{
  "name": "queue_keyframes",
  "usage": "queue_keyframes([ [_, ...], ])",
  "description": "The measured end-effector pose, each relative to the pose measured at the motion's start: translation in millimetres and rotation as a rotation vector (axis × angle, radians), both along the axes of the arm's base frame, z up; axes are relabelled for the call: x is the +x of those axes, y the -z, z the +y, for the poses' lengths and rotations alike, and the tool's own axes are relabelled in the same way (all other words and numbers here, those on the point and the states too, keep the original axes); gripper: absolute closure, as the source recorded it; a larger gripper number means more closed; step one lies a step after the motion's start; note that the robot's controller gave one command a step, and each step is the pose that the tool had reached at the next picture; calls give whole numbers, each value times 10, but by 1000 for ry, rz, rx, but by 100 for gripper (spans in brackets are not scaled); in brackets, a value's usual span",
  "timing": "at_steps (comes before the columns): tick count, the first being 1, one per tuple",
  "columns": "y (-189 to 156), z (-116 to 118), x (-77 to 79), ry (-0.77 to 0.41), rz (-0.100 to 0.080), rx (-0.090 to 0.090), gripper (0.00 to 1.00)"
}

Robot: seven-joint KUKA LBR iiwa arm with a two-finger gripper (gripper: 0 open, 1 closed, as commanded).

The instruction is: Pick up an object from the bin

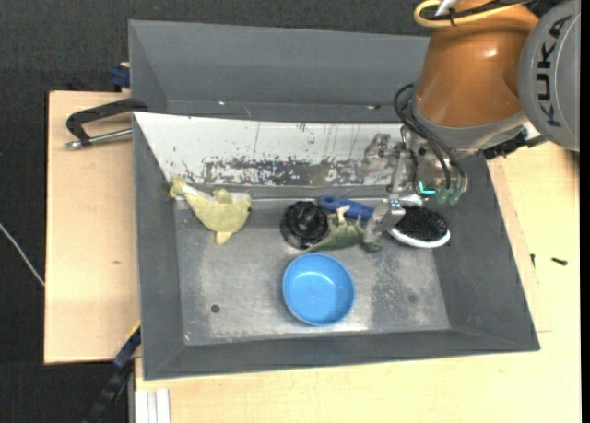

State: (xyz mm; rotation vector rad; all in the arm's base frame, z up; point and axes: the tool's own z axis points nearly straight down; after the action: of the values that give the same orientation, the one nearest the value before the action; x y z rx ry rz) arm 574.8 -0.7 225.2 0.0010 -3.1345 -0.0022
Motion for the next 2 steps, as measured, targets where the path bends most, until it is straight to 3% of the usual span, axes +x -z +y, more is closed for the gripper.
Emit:
queue_keyframes([
  [1,1316,342,-190,-150,-24,0,0],
  [2,1335,350,-198,-151,-20,2,100],
])
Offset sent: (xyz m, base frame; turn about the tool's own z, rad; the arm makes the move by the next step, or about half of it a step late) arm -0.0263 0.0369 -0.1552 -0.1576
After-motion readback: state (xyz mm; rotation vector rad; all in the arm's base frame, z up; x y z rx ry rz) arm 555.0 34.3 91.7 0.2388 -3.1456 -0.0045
